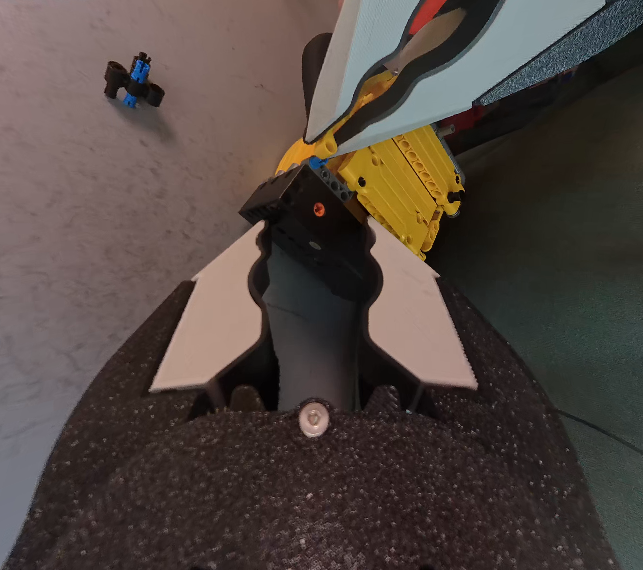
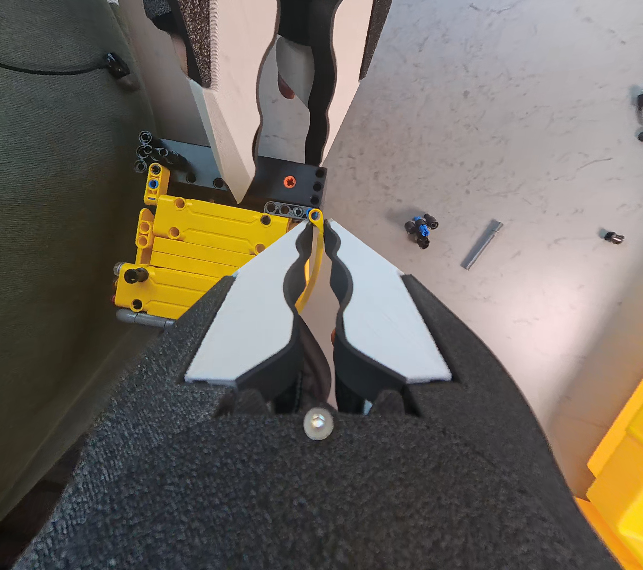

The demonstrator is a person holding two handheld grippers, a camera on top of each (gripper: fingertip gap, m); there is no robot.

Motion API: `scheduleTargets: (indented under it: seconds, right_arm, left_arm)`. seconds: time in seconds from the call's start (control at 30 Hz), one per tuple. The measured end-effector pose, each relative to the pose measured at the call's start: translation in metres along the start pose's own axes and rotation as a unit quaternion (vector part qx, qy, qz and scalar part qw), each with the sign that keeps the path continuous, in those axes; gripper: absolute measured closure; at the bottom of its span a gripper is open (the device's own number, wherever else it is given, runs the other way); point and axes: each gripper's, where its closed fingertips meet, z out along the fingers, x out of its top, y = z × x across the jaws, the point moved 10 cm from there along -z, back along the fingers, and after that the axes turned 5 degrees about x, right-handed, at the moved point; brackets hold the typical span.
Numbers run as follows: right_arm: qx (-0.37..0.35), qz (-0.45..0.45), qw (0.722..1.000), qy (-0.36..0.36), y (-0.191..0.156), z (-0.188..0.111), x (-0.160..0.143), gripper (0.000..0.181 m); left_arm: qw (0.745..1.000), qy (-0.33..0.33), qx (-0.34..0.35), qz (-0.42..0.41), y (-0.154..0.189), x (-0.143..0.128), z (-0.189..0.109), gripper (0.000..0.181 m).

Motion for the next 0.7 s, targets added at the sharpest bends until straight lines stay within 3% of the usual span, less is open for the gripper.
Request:
scheduleTargets:
  seconds: [0.7]
  right_arm:
    - [0.027,-0.049,0.988,-0.145,0.006,0.008,0.018,0.178]
  left_arm:
    - [0.998,0.014,0.038,0.040,0.005,0.007,0.001,0.134]
